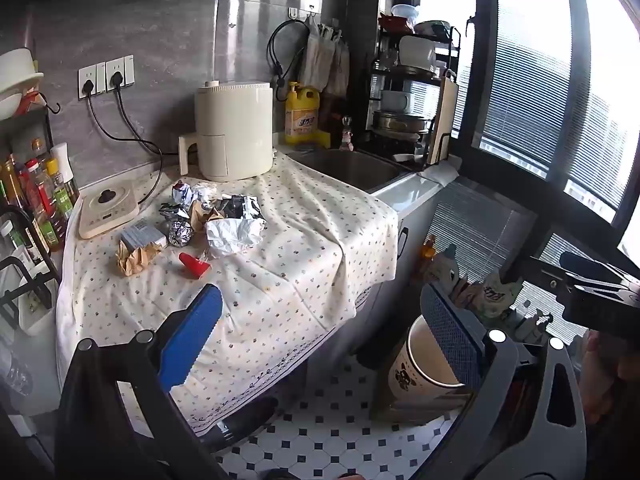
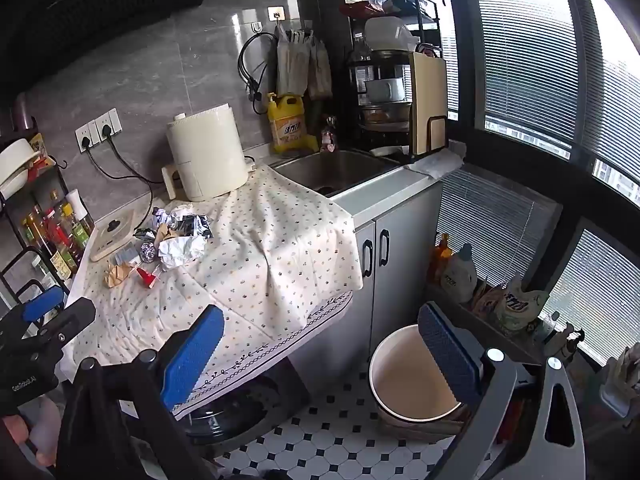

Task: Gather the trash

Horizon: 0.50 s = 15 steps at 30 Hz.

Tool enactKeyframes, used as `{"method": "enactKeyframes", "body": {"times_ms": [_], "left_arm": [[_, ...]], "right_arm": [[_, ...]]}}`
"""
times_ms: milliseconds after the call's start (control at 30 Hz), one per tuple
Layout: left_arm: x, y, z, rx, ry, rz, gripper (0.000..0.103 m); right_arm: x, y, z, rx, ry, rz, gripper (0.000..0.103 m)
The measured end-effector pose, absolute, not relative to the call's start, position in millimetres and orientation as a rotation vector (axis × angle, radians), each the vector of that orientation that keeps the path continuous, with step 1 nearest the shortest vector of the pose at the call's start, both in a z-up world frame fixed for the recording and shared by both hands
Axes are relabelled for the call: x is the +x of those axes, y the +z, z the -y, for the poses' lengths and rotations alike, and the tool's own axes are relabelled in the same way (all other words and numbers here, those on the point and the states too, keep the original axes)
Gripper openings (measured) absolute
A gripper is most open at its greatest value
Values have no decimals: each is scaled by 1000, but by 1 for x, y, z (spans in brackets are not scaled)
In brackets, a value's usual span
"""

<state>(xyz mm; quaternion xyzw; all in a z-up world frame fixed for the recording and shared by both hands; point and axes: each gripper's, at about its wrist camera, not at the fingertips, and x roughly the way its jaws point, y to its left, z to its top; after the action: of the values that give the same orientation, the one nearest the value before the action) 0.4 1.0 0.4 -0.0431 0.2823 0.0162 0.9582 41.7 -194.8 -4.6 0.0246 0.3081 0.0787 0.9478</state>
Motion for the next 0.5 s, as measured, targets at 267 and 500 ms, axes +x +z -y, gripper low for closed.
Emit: {"method": "enactKeyframes", "body": {"times_ms": [267, 500], "left_arm": [[-9, 2, 4, -75, 53, -555, 99], [-7, 2, -4, -95, 46, -561, 99]], "right_arm": [[41, -8, 191, 49, 180, -630, 95], [43, -6, 191, 49, 189, -641, 95]]}}
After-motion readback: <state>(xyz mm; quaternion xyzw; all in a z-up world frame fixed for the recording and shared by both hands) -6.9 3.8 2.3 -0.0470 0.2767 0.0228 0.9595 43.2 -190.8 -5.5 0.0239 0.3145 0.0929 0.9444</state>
